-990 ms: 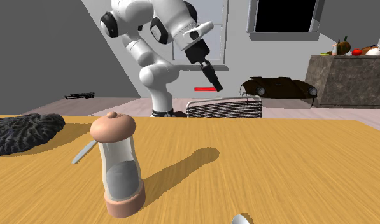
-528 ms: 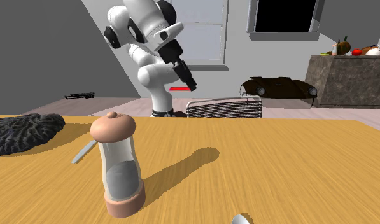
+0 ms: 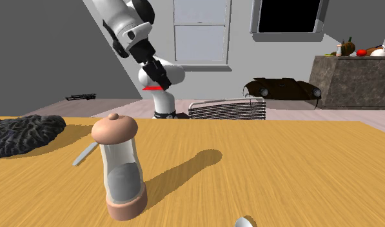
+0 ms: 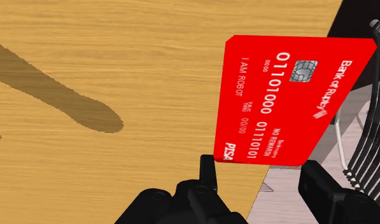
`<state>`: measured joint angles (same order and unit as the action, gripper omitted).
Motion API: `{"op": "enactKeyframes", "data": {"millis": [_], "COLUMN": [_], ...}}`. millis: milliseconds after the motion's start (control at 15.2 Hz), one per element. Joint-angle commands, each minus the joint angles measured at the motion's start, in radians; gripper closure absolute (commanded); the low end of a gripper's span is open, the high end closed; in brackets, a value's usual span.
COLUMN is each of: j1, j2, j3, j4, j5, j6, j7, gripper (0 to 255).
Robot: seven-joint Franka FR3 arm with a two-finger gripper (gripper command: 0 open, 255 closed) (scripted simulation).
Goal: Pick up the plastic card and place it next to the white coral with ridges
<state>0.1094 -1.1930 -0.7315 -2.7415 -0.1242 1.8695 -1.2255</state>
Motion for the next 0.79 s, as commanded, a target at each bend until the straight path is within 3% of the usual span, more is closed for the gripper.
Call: {"op": "enactKeyframes", "data": {"millis": [0,396,726], "j1": [-0.045,-0.123,-0.147], "j2": [-0.026,-0.049,-0.041], "j3": [-0.036,-0.142,-0.229], "j4": [0.016,0.118,0.233], "j5": [-0.032,-0.115,-0.180], "j6": [-0.061,-0.211,-0.317], "j7": [-0.043,-0.166,-0.267], "gripper": [255,255,255]}}
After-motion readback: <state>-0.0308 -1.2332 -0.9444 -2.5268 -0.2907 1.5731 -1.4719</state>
